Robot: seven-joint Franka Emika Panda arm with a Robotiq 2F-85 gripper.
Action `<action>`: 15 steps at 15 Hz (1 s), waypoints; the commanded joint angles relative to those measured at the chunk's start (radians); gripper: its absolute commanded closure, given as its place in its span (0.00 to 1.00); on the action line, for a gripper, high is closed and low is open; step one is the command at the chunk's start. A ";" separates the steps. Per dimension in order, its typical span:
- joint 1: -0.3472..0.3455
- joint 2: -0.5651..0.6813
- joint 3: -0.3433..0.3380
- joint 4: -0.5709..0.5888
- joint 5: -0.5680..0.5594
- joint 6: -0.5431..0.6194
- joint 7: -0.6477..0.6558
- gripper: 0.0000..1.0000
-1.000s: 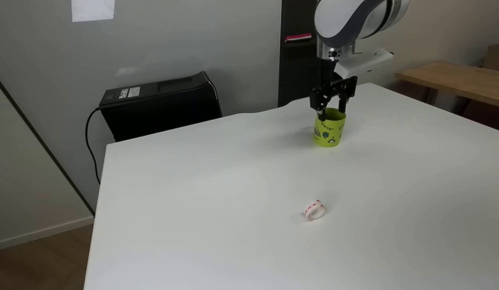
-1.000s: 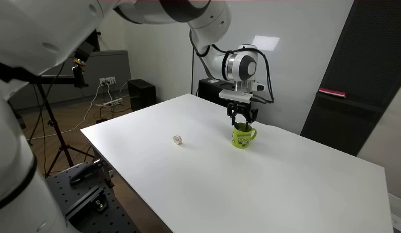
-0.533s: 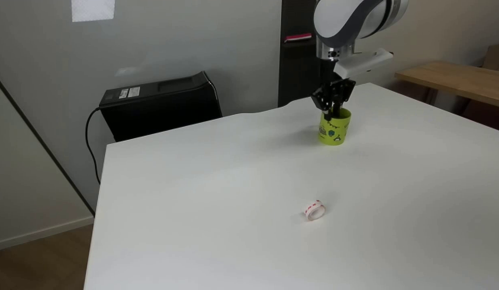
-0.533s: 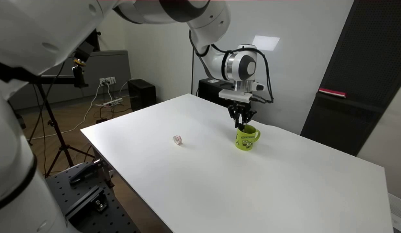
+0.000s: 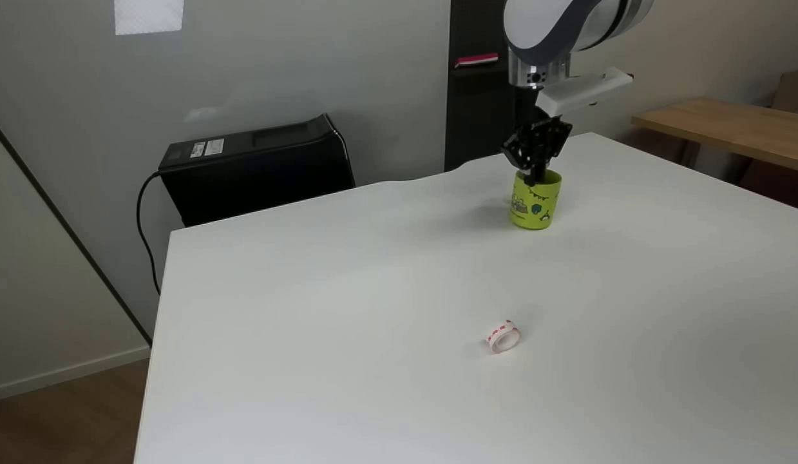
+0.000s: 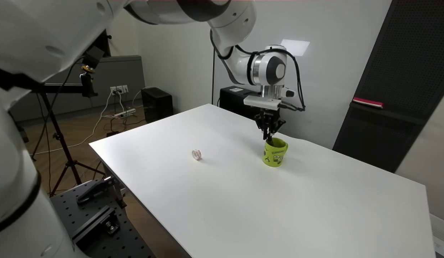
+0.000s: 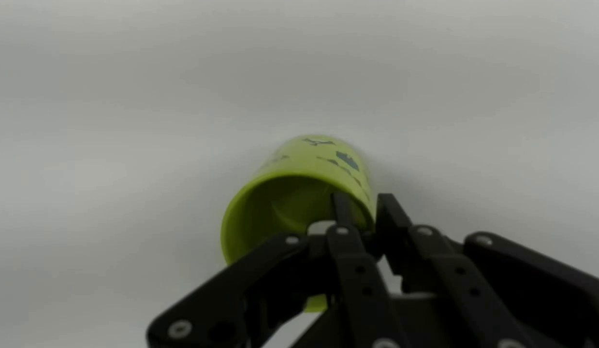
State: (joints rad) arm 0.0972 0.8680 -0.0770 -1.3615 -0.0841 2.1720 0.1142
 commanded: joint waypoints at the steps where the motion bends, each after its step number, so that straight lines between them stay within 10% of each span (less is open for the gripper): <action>1: 0.014 -0.042 -0.011 0.029 -0.022 -0.057 0.051 0.98; 15: 0.015 -0.291 0.079 -0.094 0.011 -0.166 0.000 0.98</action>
State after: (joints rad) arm 0.1097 0.6805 -0.0304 -1.3552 -0.0921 2.0063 0.1301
